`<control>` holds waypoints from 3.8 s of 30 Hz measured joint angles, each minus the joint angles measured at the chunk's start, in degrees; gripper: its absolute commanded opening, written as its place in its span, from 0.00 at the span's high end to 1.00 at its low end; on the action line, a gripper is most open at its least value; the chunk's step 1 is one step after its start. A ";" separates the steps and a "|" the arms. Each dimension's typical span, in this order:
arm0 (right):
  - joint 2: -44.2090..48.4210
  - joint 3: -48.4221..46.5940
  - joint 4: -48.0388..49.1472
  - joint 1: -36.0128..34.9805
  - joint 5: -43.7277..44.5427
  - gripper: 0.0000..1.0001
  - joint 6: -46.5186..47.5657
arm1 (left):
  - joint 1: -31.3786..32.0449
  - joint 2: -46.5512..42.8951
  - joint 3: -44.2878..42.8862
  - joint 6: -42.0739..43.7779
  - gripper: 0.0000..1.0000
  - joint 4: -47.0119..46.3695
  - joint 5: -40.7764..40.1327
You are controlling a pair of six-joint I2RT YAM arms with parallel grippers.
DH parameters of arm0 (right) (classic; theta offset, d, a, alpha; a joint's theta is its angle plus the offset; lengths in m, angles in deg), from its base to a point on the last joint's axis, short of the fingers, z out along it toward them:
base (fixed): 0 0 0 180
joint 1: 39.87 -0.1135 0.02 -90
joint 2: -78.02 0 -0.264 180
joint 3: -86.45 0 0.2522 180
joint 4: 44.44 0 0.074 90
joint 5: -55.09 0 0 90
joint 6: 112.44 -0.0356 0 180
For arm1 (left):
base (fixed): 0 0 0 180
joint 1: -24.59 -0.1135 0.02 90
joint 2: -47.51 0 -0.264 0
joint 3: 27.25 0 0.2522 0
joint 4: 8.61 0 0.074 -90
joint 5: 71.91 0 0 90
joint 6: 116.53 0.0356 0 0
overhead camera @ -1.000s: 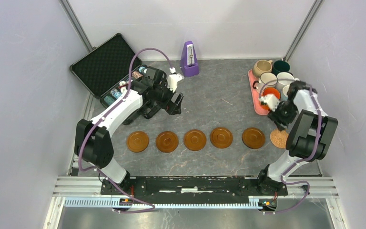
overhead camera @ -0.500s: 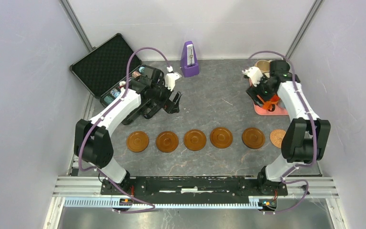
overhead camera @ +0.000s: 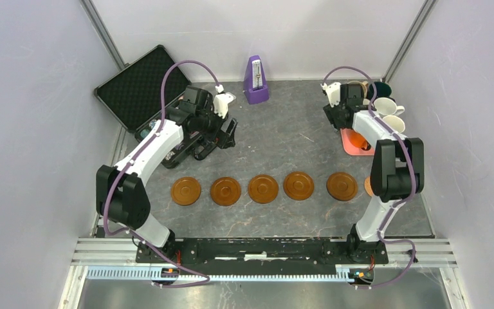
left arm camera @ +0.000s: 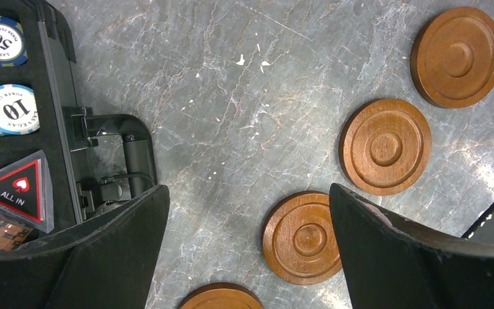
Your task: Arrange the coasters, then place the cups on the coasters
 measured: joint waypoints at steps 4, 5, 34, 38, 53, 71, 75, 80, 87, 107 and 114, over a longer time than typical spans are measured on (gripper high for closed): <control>-3.87 0.24 3.10 -0.02 2.38 0.47 -1.18 | -0.28 -0.04 0.00 0.00 0.00 0.00 -0.07; -4.55 0.31 3.78 -0.07 2.91 0.48 -1.33 | -0.28 -0.07 0.00 0.00 0.00 0.00 -0.09; -15.21 -1.38 13.68 -0.44 9.38 1.00 -1.49 | -0.31 -0.04 -0.66 -0.02 0.00 0.85 -1.44; -15.85 -3.21 11.13 -0.42 9.25 1.00 -2.19 | -0.31 -0.04 -1.01 -0.02 0.00 1.31 -1.46; -15.52 -2.40 10.88 -1.77 6.78 1.00 9.99 | -0.72 -0.07 -1.11 -0.61 0.00 1.49 -1.44; -10.84 2.75 9.31 -15.10 -5.79 1.00 21.44 | -4.61 -0.04 -2.27 -5.29 0.00 1.62 -0.90; -9.07 5.03 8.57 -17.77 -9.38 1.00 26.95 | -5.07 -0.04 -2.29 -5.35 0.00 1.62 -0.68; -7.30 6.99 6.78 -19.74 -13.29 1.00 34.97 | -5.57 -0.04 -2.29 -5.46 0.00 1.62 0.17; -4.63 10.58 5.88 -21.07 -15.41 1.00 45.79 | -6.10 -0.04 -2.29 -5.88 0.00 1.60 0.39; 2.80 19.71 4.39 -21.84 -17.35 1.00 61.18 | -6.43 0.20 -2.45 -5.81 0.01 1.68 1.51; 4.20 20.41 1.77 -19.78 -19.63 1.00 64.15 | -6.43 2.62 -4.42 -5.01 0.02 2.97 4.76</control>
